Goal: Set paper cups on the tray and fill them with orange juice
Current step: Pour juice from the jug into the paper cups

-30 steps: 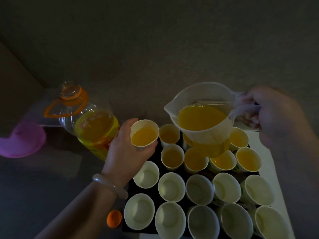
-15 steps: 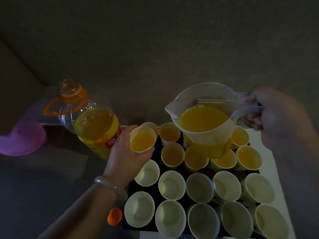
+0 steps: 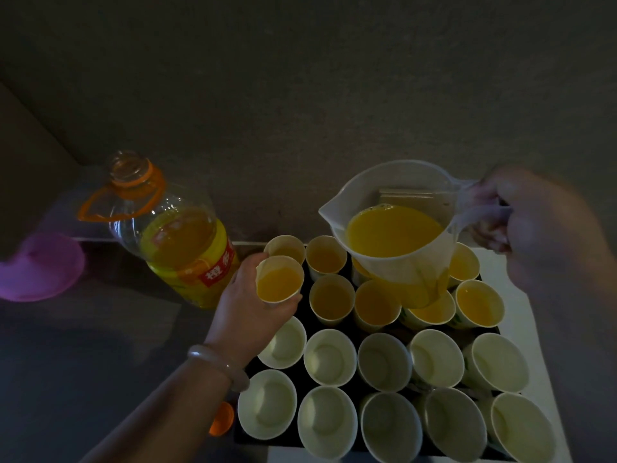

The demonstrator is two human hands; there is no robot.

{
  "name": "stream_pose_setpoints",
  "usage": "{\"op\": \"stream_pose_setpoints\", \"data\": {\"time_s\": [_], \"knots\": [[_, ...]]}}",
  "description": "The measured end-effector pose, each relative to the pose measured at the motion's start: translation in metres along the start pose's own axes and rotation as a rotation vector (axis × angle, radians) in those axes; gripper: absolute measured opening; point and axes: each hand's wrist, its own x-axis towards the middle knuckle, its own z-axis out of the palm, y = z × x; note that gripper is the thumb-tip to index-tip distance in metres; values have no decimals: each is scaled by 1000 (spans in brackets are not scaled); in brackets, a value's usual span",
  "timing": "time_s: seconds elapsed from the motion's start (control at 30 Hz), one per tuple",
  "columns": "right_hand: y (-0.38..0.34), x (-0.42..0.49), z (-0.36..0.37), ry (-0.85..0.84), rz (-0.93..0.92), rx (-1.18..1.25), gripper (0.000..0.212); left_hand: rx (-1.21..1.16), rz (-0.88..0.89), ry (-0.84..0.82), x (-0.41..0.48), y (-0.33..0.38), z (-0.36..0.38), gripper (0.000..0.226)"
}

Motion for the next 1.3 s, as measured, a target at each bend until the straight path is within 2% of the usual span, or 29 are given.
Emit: {"op": "stream_pose_setpoints", "data": {"time_s": [0.2,0.4,0.7,0.87,1.0,1.07,1.2,1.3], "knots": [[0,1,0,11,27,2,48,24,-40,-34,2,-5,5,70],[0,0,0,-5,-19,-60,31,83,-81,-68,3,-6,11,72],[-1,-3,2,37,31,63,38,123,-126,-120,6,-6,16,70],[1,-4,3,71,53,26,35,118,-171,-143,10,-12,19,70],[4,-5,6,64,78,15,41,126,-181,-169,10,-12,20,68],[4,-7,6,57,77,0,44,143,-189,-179,10,-13,19,71],[2,-10,8,80,94,-17,37,175,-214,-197,7,-14,12,97],[1,-11,9,81,107,-7,28,182,-243,-160,-1,-9,3,95]]}}
